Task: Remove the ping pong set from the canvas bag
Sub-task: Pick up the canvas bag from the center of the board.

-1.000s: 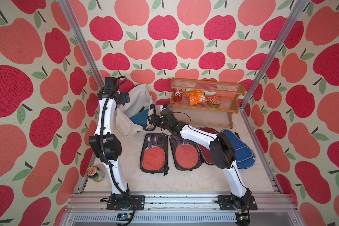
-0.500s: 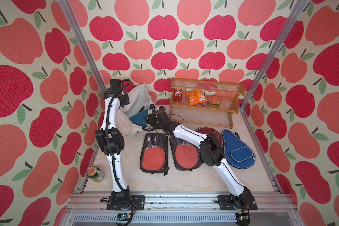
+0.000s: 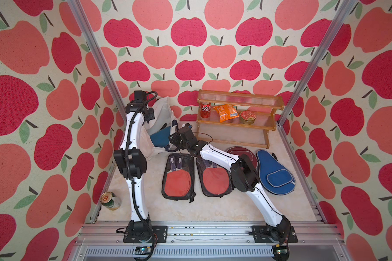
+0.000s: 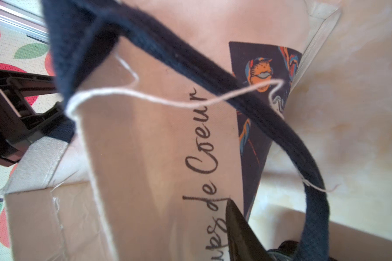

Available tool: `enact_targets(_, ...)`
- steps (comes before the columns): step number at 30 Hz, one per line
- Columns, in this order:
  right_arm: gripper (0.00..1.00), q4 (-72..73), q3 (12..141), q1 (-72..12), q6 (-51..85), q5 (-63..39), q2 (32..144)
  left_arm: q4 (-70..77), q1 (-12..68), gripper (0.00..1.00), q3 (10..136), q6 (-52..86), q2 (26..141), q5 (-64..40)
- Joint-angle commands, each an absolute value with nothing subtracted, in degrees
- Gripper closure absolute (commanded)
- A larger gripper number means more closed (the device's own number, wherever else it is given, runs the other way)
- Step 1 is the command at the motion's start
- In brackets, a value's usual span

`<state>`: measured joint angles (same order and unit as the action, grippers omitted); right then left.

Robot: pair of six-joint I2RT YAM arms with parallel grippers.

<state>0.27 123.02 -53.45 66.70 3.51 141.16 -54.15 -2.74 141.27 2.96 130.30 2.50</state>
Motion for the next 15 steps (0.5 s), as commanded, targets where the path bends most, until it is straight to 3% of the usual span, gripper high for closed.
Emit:
enact_targets(1,0.60,-0.61,125.13,-53.17,64.45,3.69,140.97,-55.22,-3.06,1.00,143.79,3.23,129.38,1.30)
enact_targets(7,0.70,-0.95,123.90,-53.10,63.34,3.42,141.09,-53.03,-2.81,1.00,143.45,4.04,125.53,-2.59)
enact_targets(15,0.98,5.21,109.48,-53.17,62.56,3.65,135.30,-46.82,-1.46,1.00,137.00,4.02,116.85,-4.97)
